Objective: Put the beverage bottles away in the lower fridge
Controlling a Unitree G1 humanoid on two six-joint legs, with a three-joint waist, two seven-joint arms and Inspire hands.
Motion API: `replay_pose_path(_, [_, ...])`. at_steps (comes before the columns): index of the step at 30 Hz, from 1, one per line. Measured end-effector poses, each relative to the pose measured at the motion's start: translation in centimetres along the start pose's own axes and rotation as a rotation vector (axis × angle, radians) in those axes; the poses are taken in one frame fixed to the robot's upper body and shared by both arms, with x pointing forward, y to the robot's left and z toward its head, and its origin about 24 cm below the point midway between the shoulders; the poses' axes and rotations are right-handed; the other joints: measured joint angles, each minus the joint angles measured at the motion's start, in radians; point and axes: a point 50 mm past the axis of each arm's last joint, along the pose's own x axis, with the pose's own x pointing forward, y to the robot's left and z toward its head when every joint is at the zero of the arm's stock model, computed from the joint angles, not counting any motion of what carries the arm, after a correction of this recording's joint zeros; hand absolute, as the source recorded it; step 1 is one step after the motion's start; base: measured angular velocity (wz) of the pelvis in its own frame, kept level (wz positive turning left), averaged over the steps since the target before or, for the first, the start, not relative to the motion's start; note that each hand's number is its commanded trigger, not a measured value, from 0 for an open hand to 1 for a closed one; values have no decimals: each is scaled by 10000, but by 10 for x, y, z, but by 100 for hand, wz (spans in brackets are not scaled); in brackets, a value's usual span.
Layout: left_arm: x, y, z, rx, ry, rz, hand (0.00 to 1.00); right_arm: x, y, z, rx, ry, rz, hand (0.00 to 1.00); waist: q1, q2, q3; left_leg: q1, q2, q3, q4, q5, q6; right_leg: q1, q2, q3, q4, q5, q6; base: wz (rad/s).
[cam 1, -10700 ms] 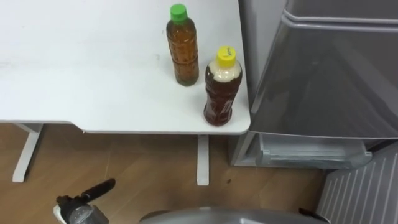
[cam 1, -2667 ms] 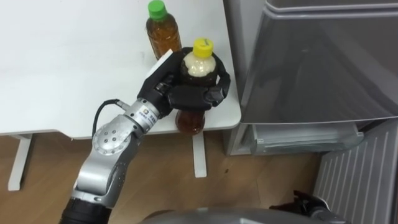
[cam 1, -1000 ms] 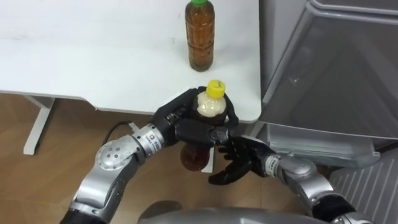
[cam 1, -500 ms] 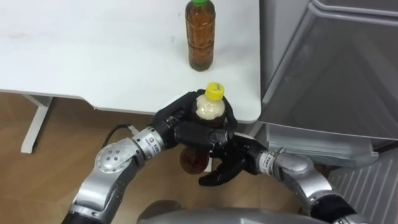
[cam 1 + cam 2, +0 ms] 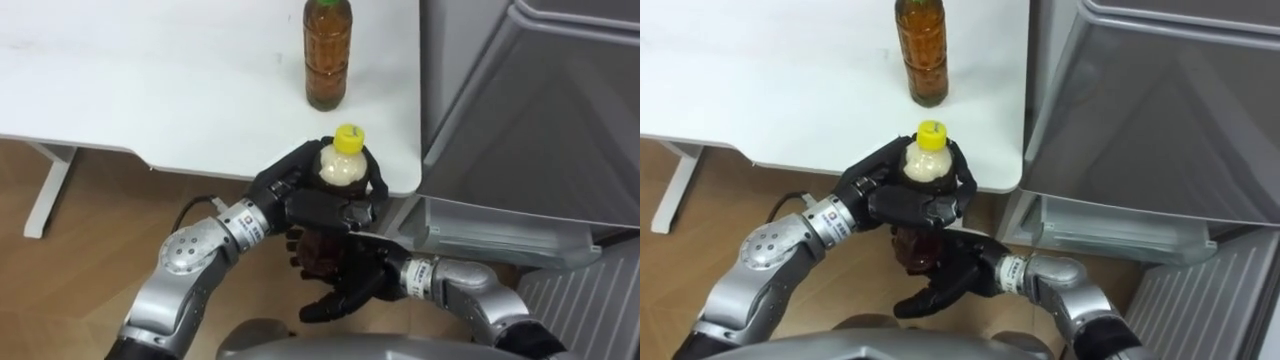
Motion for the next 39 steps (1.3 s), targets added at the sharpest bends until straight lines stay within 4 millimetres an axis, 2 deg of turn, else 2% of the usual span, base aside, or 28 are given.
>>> replay_pose_path(9, [3, -1, 2, 33, -47, -110, 100, 0, 1, 0, 898, -386, 141, 0, -72, 21, -1, 11, -63, -26, 3, -27, 51, 16, -39, 24, 6, -3, 24, 0])
replay_pose_path(14, [7, -2, -2, -167, 41, -81, 100, -1, 0, 1, 1130, -554, 52, 0, -248, 204, 12, 13, -77, -39, 54, -52, 87, 33, -57, 22, 6, 2, 36, 2])
replay_pose_path(20, [10, -2, -11, -412, 369, -116, 100, -4, -3, 0, 1096, -480, -63, 0, -270, 296, 13, 49, -66, -22, 51, -50, 83, 21, -53, 50, 7, -2, 44, 0])
replay_pose_path(25, [11, -5, -20, -621, 716, -222, 100, -5, -4, 0, 1088, -451, -100, 0, -279, 288, 15, 19, -63, -5, 52, -50, 84, -20, -57, 66, 12, -2, 44, 0])
replay_pose_path(37, [10, -8, -26, -650, 1036, -397, 100, -5, -3, 0, 1459, -747, -131, 0, -248, 257, 2, 31, -58, 6, 52, -50, 84, -27, -45, 102, 9, -2, 43, 0])
replay_pose_path(38, [10, -8, -27, -669, 1068, -388, 100, -5, -3, 0, 1522, -757, -150, 74, -245, 254, 0, 31, -58, 7, 53, -50, 83, -27, -45, 105, 9, -2, 43, 0])
replay_pose_path(39, [10, -8, -28, -674, 1082, -388, 100, -5, -3, 0, 1523, -753, -156, 100, -243, 255, -1, 30, -56, 14, 54, -50, 84, -27, -44, 110, 9, -2, 43, 0])
